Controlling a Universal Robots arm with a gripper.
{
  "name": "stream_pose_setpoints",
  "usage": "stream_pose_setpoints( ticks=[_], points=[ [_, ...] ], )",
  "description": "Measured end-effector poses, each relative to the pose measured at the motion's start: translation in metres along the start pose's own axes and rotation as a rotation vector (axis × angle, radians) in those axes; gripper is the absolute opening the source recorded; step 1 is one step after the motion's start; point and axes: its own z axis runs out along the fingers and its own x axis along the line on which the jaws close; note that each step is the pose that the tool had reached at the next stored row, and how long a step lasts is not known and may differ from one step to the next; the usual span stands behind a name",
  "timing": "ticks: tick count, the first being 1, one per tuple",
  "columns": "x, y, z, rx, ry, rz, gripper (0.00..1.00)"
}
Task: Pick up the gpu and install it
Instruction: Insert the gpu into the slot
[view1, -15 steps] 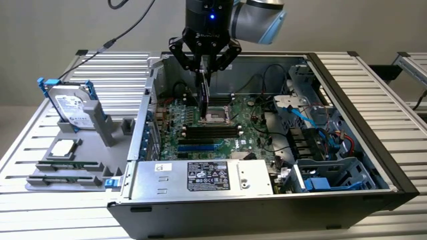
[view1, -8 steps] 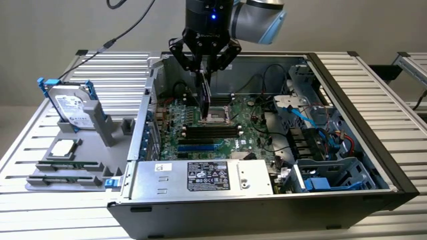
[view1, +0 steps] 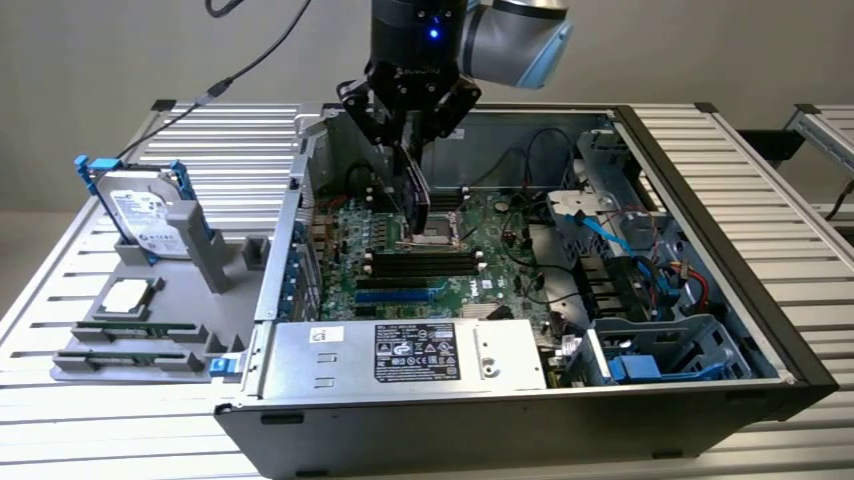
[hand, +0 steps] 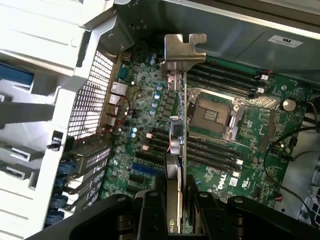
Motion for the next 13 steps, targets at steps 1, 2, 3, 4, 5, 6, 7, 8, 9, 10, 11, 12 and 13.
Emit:
stream_pose_setpoints(
  ticks=[1,2,3,4,5,6,7,8,9,10,11,12,13],
  points=[
    [0.0000,0.0000,0.0000,0.0001,0.0001,-0.018,0.27],
    [0.0000,0.0000,0.0000,0.0002,0.0002,-0.036,0.27],
    [0.0000,0.0000,0.0000,-0.0002,0.0003,-0.052,0.27],
    [0.0000,0.0001,0.0001,-0.0010,0.0002,-0.068,0.27],
    [0.0000,0.0001,0.0000,-0.0018,0.0001,-0.085,0.27],
    [0.0000,0.0000,0.0000,-0.0032,-0.0002,-0.100,0.27],
    [0.0000,0.0000,0.0000,-0.0060,-0.0011,-0.113,0.27],
    [0.0000,0.0000,0.0001,-0.0094,-0.0022,-0.125,0.27],
    [0.0000,0.0000,0.0000,-0.0128,-0.0032,-0.137,0.27],
    [0.0000,0.0000,0.0001,-0.0167,-0.0045,-0.149,0.27],
    [-0.0001,0.0000,0.0000,-0.0207,-0.0058,-0.161,0.27],
    [0.0000,0.0000,0.0000,-0.0247,-0.0071,-0.172,0.27],
    [0.0000,0.0000,0.0000,-0.0273,-0.0079,-0.184,0.27]
  ],
)
